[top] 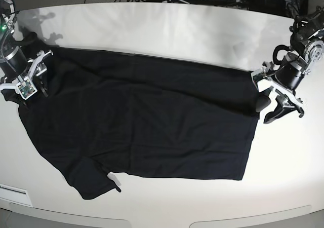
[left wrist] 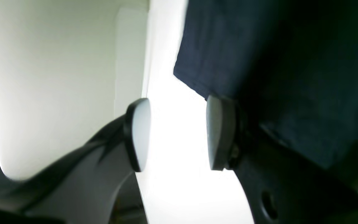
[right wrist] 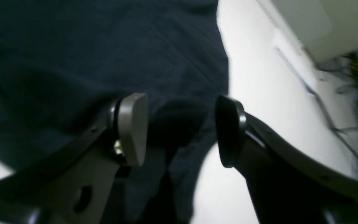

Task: Fold the T-shirt properly
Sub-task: 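Release the corners and regrasp the shirt edge with both grippers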

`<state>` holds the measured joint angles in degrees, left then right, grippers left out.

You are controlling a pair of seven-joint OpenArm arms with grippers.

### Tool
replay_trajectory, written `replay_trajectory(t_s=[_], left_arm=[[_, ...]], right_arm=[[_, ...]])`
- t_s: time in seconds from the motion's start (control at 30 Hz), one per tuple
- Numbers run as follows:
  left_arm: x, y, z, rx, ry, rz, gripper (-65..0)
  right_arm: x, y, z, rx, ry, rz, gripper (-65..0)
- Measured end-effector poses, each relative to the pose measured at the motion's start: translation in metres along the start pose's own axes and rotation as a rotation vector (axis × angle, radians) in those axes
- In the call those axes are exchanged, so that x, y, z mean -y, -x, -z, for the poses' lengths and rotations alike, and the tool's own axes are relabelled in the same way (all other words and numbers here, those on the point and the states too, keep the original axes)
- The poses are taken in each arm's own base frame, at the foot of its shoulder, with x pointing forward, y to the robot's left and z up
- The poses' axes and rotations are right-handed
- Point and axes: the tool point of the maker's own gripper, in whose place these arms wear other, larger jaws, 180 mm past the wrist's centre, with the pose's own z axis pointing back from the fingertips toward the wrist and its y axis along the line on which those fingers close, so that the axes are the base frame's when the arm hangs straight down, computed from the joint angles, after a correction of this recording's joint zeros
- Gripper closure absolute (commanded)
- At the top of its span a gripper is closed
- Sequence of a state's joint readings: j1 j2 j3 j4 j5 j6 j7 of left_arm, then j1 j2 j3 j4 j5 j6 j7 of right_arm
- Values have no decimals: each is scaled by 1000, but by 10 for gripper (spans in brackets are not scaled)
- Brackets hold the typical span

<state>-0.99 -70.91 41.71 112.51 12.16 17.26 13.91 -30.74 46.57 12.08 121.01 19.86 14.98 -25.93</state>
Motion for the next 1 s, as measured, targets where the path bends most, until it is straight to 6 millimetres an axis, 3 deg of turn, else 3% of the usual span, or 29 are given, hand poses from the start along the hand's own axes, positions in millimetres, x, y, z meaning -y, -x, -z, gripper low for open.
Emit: replay_trajectory(t_s=[0.07,0.1,0.17,0.2,0.3,0.4,0.5,0.57,0.77,0.9,1.0], left_arm=[[-2,1,0,-9,-20,-44,-247],[-6,2,-1,-15,-47,-70,-185],[-17,7,-2,-34,-110,-135,-1],[-21,9,-2,-43,-128,-163,0],[-23,10,-2,-46,-142,-173,0],[-19,4,1,-33,-141,-198,0],[-4,-4,14,-12,-66,-274,0],[12,3,29,-41,9,-329,0],[43,19,56,-88,171,-428,0],[82,20,52,-110,321,-460,0],[93,22,47,-131,400,-476,0]], right_arm=[[-2,-1,0,3,-9,-1,-334],[0,-1,0,3,1,4,-279],[5,-1,0,4,28,20,-81],[9,0,0,0,50,35,0],[19,7,-1,-40,112,68,0],[14,7,-1,-40,84,57,0],[-1,4,2,-35,-6,113,0],[-6,6,7,-46,-57,158,0],[-11,62,28,-221,-175,330,0],[-48,107,40,-369,-291,372,0],[-62,119,46,-413,-324,343,0]])
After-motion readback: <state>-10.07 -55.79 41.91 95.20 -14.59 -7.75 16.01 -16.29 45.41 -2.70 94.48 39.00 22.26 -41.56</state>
